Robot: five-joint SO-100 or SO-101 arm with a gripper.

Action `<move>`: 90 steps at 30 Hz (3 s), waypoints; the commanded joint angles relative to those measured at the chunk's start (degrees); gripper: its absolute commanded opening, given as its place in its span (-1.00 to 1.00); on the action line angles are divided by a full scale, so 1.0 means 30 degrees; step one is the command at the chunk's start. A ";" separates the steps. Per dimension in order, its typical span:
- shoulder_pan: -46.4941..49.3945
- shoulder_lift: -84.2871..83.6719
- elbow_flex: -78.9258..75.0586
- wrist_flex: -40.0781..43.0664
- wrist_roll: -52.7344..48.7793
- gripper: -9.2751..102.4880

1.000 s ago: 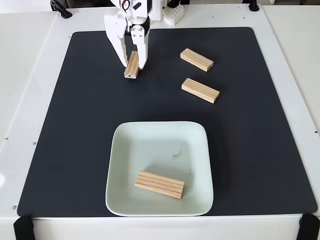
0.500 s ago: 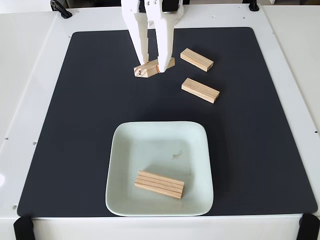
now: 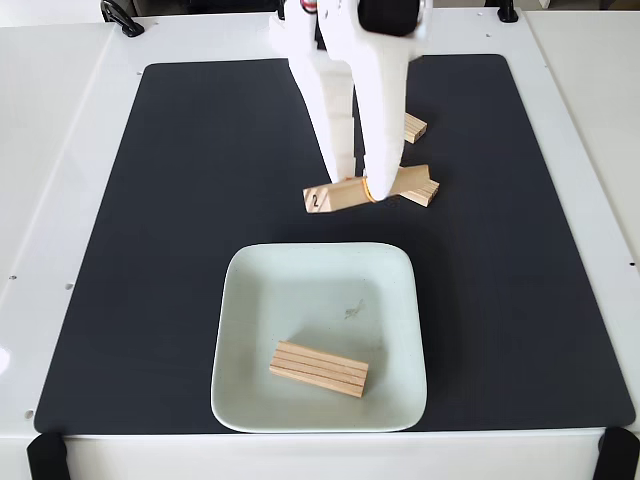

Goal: Pick up the wooden block and place them on the plate.

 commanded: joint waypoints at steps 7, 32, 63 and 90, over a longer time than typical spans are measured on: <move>0.0264 -0.6152 -0.7852 -0.0293 0.3633 -0.84; 0.1260 -1.5088 -1.5000 -0.0469 0.7910 -0.84; 0.1260 -1.2510 -1.1836 -0.1318 0.8145 -0.13; 0.1025 -0.2080 -0.1611 -0.1113 0.8408 -0.84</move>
